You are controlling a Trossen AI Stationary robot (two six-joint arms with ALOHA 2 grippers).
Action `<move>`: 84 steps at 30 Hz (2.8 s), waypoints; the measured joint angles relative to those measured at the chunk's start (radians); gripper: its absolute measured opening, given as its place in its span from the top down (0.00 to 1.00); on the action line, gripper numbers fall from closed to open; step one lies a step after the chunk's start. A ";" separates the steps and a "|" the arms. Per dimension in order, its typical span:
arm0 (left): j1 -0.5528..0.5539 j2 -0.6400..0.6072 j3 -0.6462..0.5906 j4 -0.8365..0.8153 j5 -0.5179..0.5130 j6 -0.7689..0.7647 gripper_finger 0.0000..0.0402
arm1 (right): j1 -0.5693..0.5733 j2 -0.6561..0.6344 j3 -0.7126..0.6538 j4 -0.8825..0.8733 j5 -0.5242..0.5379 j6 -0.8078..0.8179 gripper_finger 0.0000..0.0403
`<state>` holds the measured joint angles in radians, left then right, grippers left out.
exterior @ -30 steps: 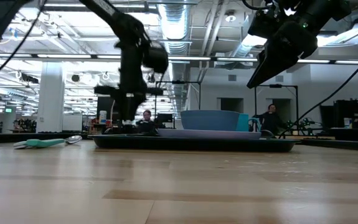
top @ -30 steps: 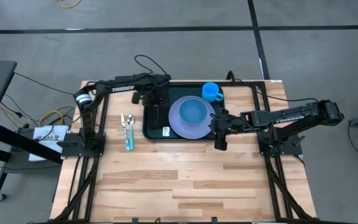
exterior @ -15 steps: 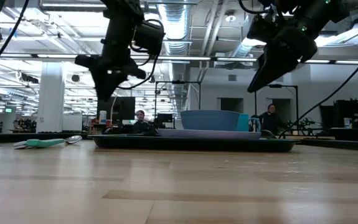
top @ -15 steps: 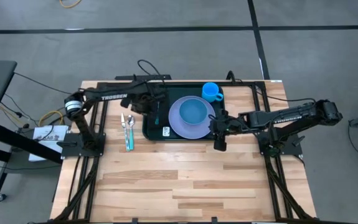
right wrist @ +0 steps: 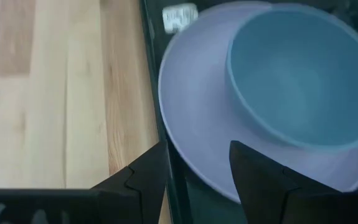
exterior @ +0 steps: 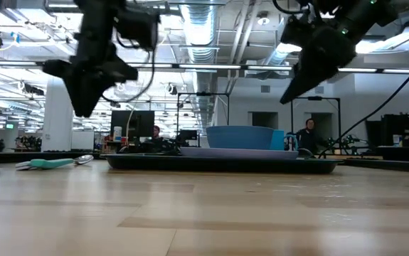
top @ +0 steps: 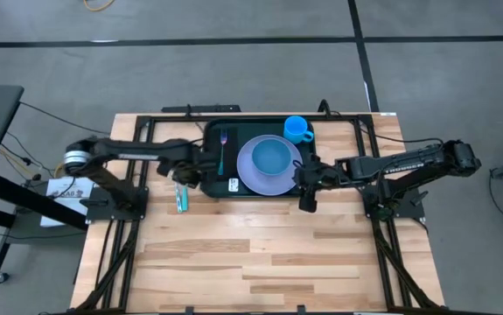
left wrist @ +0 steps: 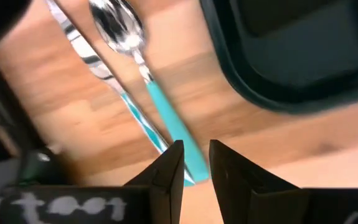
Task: Set up tray
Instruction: Put the green spoon on top of the black napkin to the left side of the violet fork
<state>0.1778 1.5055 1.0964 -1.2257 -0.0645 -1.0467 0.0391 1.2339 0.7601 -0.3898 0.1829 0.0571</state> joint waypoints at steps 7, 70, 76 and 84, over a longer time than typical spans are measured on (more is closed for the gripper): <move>-0.052 -0.237 -0.148 0.144 -0.026 -0.073 0.84 | 0.000 0.000 0.000 0.084 0.000 0.014 0.59; 0.259 -0.102 -0.360 0.394 0.053 0.050 0.70 | -0.007 0.160 0.038 0.210 0.000 -0.031 0.59; 0.259 -0.096 -0.360 0.414 0.059 0.057 0.70 | -0.007 0.160 0.038 0.207 -0.001 -0.031 0.59; 0.259 -0.096 -0.360 0.409 0.051 0.060 0.70 | -0.007 0.159 0.038 0.207 -0.001 -0.031 0.59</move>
<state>0.4366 1.4094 0.7368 -0.8163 -0.0132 -0.9871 0.0322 1.3933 0.7979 -0.1829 0.1818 0.0261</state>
